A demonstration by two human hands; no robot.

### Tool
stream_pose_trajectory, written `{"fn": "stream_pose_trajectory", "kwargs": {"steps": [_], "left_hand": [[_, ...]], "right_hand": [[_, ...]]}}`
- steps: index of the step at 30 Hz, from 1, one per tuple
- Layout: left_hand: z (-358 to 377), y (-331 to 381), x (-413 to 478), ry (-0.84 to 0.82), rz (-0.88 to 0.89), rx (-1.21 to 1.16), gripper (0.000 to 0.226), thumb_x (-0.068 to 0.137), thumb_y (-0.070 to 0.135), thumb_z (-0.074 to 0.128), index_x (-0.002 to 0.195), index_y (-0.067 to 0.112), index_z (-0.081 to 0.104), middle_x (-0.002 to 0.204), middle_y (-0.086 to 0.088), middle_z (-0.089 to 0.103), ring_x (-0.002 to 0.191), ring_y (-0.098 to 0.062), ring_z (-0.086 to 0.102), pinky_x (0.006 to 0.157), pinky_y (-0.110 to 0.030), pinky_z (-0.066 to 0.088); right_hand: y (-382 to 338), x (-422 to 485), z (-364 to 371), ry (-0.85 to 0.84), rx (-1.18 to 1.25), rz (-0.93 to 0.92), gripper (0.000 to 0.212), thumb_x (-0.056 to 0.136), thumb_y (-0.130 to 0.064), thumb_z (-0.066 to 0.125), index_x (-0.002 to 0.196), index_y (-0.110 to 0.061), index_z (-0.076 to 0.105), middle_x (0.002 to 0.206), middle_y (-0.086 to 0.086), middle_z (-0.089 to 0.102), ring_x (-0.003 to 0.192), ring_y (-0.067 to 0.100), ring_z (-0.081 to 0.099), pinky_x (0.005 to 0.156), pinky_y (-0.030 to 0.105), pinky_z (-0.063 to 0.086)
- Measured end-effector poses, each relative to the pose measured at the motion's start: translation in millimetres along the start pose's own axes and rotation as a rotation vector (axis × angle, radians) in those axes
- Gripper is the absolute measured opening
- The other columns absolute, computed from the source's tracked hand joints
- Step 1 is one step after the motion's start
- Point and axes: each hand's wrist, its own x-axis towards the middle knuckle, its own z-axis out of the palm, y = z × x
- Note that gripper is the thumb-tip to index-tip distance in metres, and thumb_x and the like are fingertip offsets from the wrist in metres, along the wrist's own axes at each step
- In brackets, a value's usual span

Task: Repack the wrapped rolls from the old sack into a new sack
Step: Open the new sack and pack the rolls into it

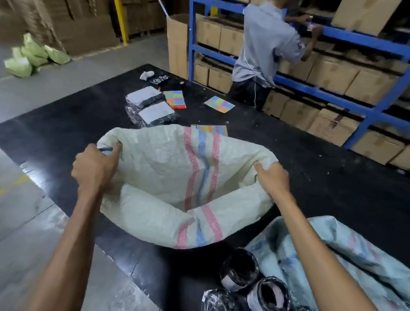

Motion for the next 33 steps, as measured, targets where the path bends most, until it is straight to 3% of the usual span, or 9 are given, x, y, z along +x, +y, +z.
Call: {"fn": "stream_pose_trajectory", "kwargs": {"steps": [10, 12, 15, 17, 20, 22, 25, 30, 33], "left_hand": [[108, -58, 8, -0.226, -0.136, -0.141, 0.063, 0.089, 0.047, 0.066, 0.125, 0.0, 0.043, 0.125, -0.024, 0.054, 0.113, -0.045, 0.055, 0.084, -0.045, 0.043], [125, -55, 4, -0.03, 0.027, -0.119, 0.072, 0.084, 0.035, 0.068, 0.139, 0.0, 0.038, 0.133, -0.025, 0.045, 0.123, -0.043, 0.045, 0.098, -0.048, 0.041], [148, -42, -13, 0.095, 0.549, -0.127, 0.051, 0.083, 0.014, 0.064, 0.131, 0.002, 0.052, 0.127, -0.017, 0.053, 0.118, -0.032, 0.047, 0.102, -0.042, 0.041], [169, -33, -26, -0.226, 0.852, -0.107, 0.026, 0.086, 0.011, 0.061, 0.111, 0.013, 0.06, 0.105, -0.006, 0.062, 0.097, -0.027, 0.057, 0.083, -0.042, 0.05], [210, -31, -32, -0.858, 0.904, 0.209, 0.003, 0.09, 0.025, 0.057, 0.091, 0.024, 0.06, 0.083, -0.002, 0.067, 0.08, -0.026, 0.064, 0.064, -0.036, 0.05], [239, -39, -22, -1.012, 0.851, 0.476, 0.019, 0.093, 0.036, 0.057, 0.093, 0.02, 0.068, 0.096, -0.006, 0.07, 0.094, -0.027, 0.065, 0.072, -0.034, 0.048], [262, -66, 11, -0.86, 0.676, 0.68, 0.061, 0.083, 0.06, 0.064, 0.125, 0.018, 0.059, 0.132, -0.01, 0.053, 0.128, -0.031, 0.047, 0.103, -0.043, 0.039], [254, -78, 54, -0.717, 0.478, 1.014, 0.138, 0.071, 0.054, 0.08, 0.156, 0.017, -0.022, 0.161, -0.02, -0.025, 0.15, -0.037, -0.024, 0.117, -0.055, -0.014], [260, -63, 54, -0.745, 0.405, 1.076, 0.136, 0.079, 0.051, 0.075, 0.149, 0.021, -0.037, 0.155, -0.022, -0.039, 0.145, -0.039, -0.034, 0.117, -0.06, -0.011]], "right_hand": [[32, 20, 77, 0.012, -0.277, 0.241, 0.092, 0.088, -0.055, 0.065, 0.152, -0.002, 0.025, 0.146, 0.021, 0.043, 0.13, 0.038, 0.044, 0.1, 0.048, 0.044], [29, 13, 83, 0.277, -0.386, 0.089, 0.099, 0.082, -0.049, 0.07, 0.157, -0.011, 0.017, 0.145, 0.016, 0.036, 0.126, 0.035, 0.039, 0.101, 0.046, 0.037], [21, -1, 98, 0.47, -0.359, -0.482, 0.058, 0.083, -0.022, 0.068, 0.137, -0.015, 0.047, 0.126, 0.009, 0.047, 0.109, 0.029, 0.048, 0.091, 0.04, 0.041], [18, -3, 119, 0.178, -0.302, -0.701, 0.026, 0.087, -0.005, 0.065, 0.112, -0.011, 0.062, 0.109, 0.006, 0.056, 0.095, 0.025, 0.057, 0.082, 0.037, 0.049], [22, 8, 160, -0.414, -0.498, -0.55, 0.012, 0.092, -0.008, 0.058, 0.1, -0.013, 0.066, 0.105, 0.005, 0.064, 0.089, 0.027, 0.065, 0.074, 0.039, 0.054], [31, 17, 180, -0.525, -0.742, -0.441, 0.018, 0.092, -0.012, 0.055, 0.108, -0.015, 0.064, 0.111, 0.007, 0.065, 0.099, 0.032, 0.066, 0.079, 0.041, 0.055], [51, 28, 186, -0.472, -0.885, -0.314, 0.052, 0.085, -0.011, 0.068, 0.135, -0.019, 0.052, 0.129, 0.008, 0.052, 0.119, 0.028, 0.053, 0.092, 0.038, 0.051], [83, 39, 170, -0.509, -1.098, -0.191, 0.127, 0.067, -0.029, 0.09, 0.158, -0.026, 0.002, 0.147, 0.012, 0.02, 0.136, 0.028, 0.031, 0.104, 0.034, 0.045], [85, 40, 171, -0.545, -1.072, -0.209, 0.136, 0.071, -0.019, 0.086, 0.158, -0.031, -0.017, 0.153, 0.013, 0.016, 0.139, 0.03, 0.029, 0.107, 0.034, 0.043]]}}
